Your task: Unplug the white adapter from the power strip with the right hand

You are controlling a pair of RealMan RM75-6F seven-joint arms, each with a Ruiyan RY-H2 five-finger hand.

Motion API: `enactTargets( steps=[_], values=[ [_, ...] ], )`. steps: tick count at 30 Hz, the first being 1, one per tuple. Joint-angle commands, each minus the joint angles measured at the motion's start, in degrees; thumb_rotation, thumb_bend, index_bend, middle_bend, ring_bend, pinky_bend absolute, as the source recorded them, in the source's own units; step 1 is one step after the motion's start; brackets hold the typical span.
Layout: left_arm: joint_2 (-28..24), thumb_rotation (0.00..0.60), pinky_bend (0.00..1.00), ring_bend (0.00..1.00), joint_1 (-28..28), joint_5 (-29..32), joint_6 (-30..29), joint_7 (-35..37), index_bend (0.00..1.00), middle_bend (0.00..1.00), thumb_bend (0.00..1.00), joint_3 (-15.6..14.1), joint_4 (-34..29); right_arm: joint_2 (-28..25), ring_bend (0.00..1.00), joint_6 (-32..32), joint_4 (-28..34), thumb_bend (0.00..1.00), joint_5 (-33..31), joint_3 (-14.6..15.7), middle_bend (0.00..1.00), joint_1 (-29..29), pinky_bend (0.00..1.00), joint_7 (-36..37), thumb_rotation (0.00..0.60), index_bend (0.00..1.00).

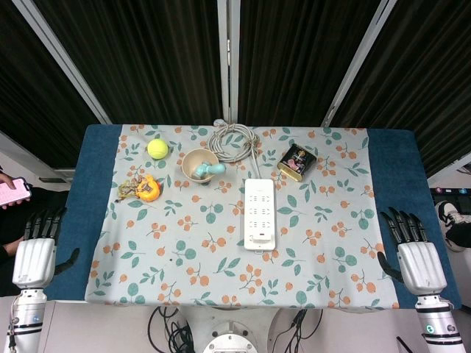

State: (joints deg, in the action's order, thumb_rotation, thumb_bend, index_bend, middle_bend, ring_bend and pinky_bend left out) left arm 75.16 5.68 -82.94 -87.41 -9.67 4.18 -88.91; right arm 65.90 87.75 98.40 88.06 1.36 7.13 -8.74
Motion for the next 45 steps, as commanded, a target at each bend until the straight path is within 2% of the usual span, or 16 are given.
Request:
enactTargets(
  steps=[1,10,16,21,24,27,31,35,38,45],
  values=[
    [0.0,0.6,0.0,0.0,0.14,0.05,0.35,0.16,0.07,0.07,0.25,-0.01,0.1,-0.03,0.0,-0.43,0.13,0.31,0.03,-0.18,0.0,0.01,0.0,-0.03,0.6,0.0],
    [-0.37,0.6,0.0,0.0,1.09,-0.81,1.53,0.74,0.07,0.07,0.25,0.05,0.09,-0.34,0.0,-1.66,0.34,0.31,1.09,-0.53,0.0,0.06,0.0,0.69,0.6,0.0],
    [-1.68,0.6,0.0,0.0,4.5,-3.4,4.55,1.07,0.07,0.07,0.25,0.76,-0.7,-1.42,0.0,-2.53,1.23,0.32,3.01,-0.37,0.03,0.49,0.0,2.65,0.6,0.0],
    [-4.02,0.6,0.0,0.0,12.65,-6.38,13.06,2.27,0.07,0.07,0.29,3.11,-1.98,-3.79,0.0,-5.0,4.19,0.31,7.62,0.0,0.08,2.84,0.0,0.91,0.6,0.0],
    [-4.8,0.6,0.01,0.0,19.52,-7.64,20.72,3.7,0.08,0.07,0.32,5.01,-2.37,-5.24,0.0,-8.14,7.22,0.31,10.76,0.24,0.12,5.17,0.0,-2.34,0.6,0.0],
    [-3.97,0.6,0.02,0.0,26.74,-7.87,28.85,4.76,0.1,0.08,0.35,6.87,-1.65,-6.08,0.0,-12.34,10.73,0.3,12.87,0.26,0.15,7.67,0.05,-7.04,0.6,0.0],
    [-0.2,0.6,0.02,0.0,35.67,-6.81,38.47,6.44,0.11,0.09,0.39,8.9,1.19,-6.21,0.0,-18.38,15.1,0.3,12.51,-0.35,0.16,10.71,0.09,-12.72,0.6,0.0],
    [6.73,0.6,0.02,0.0,43.83,-5.74,45.34,9.79,0.11,0.09,0.4,10.27,7.71,-4.96,0.0,-23.44,17.97,0.3,8.1,-2.05,0.16,13.09,0.12,-18.33,0.6,0.0],
    [11.57,0.6,0.02,0.0,48.97,-5.66,49.12,11.29,0.11,0.09,0.41,10.47,13.41,-3.43,0.0,-26.26,19.25,0.3,3.99,-3.72,0.16,14.87,0.13,-22.03,0.6,0.0],
    [19.75,0.6,0.03,0.0,57.65,-4.53,55.07,16.32,0.11,0.12,0.51,10.59,23.78,0.55,0.0,-31.35,20.12,0.33,-5.64,-6.36,0.17,19.07,0.16,-29.52,0.6,0.0]
  ],
)
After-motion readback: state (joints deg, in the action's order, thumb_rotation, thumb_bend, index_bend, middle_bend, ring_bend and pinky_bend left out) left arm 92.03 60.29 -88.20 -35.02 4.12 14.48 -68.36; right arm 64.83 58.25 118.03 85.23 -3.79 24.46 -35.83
